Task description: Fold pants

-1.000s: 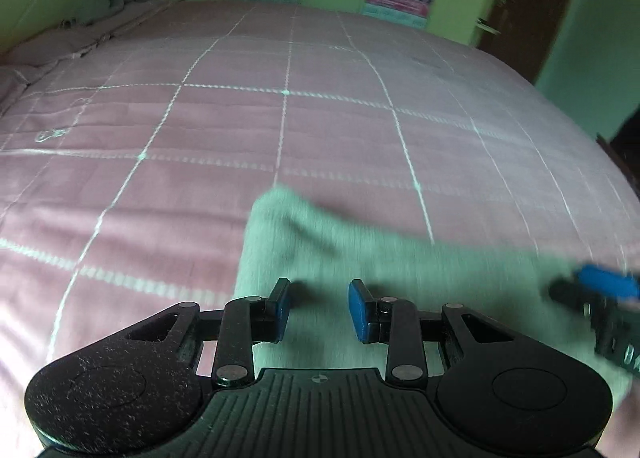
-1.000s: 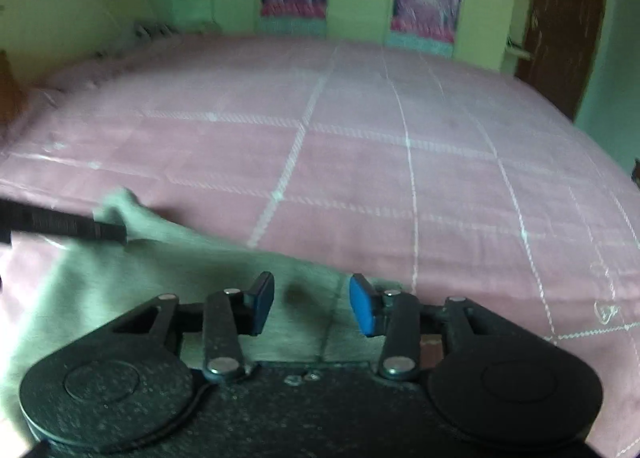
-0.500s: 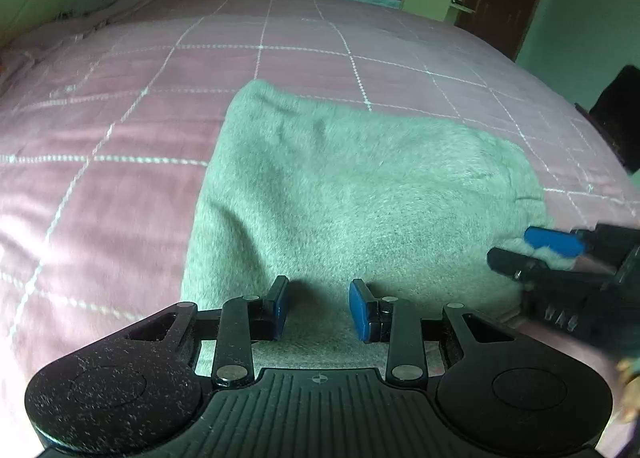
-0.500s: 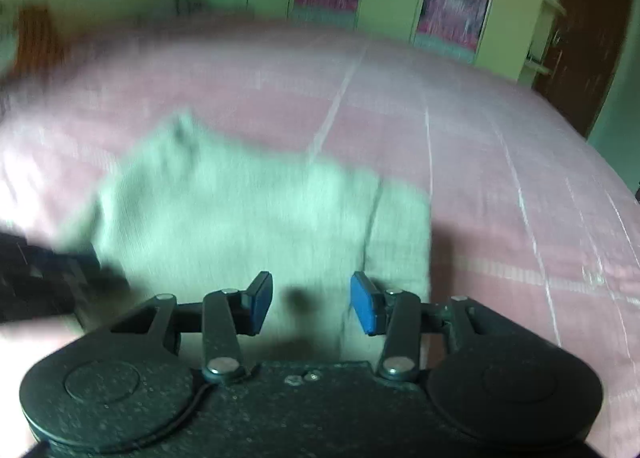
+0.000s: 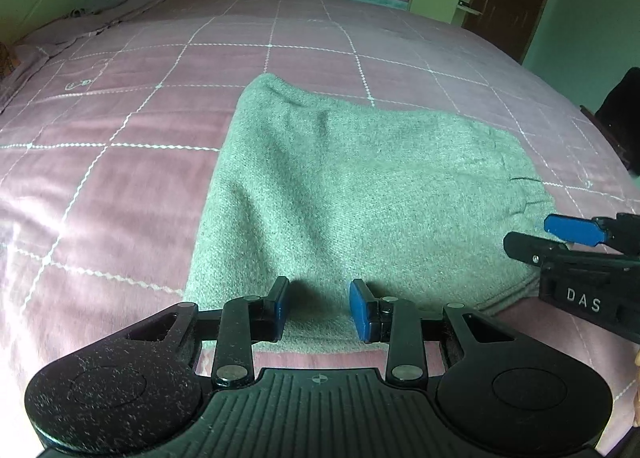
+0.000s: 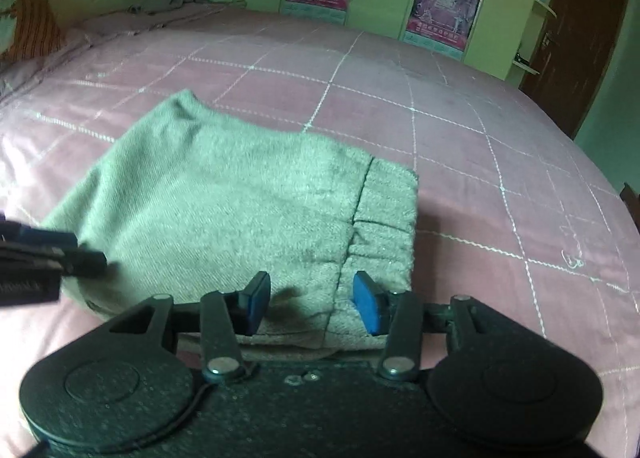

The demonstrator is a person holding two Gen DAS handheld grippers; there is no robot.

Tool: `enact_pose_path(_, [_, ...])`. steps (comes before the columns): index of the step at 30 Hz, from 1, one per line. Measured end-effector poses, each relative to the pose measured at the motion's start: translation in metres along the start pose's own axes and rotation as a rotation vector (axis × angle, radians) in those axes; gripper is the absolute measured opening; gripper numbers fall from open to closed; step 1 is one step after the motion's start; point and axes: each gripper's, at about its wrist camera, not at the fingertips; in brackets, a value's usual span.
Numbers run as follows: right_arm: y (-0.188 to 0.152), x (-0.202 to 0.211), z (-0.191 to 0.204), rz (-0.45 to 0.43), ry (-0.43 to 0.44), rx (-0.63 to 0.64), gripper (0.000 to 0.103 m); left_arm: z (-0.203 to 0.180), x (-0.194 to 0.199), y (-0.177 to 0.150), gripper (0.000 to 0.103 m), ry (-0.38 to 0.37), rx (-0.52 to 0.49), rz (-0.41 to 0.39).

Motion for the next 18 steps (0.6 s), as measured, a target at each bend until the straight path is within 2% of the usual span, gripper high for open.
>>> enact_pose_path(5, [-0.007,-0.001,0.004,0.003,-0.018,0.038,0.047,-0.001,0.001,-0.002,0.034,0.002,0.004,0.002])
enact_pose_path(18, [0.001,0.019,0.000,-0.025,0.019,-0.034,0.047,-0.001,0.010,0.006,0.034,0.000,0.017,-0.010])
Point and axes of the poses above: each gripper's, at about its wrist camera, not at the fingertips, and x roughly against the way its jaws point, z to its left, y to its top, and after that the axes turned 6 degrees about z, right-handed
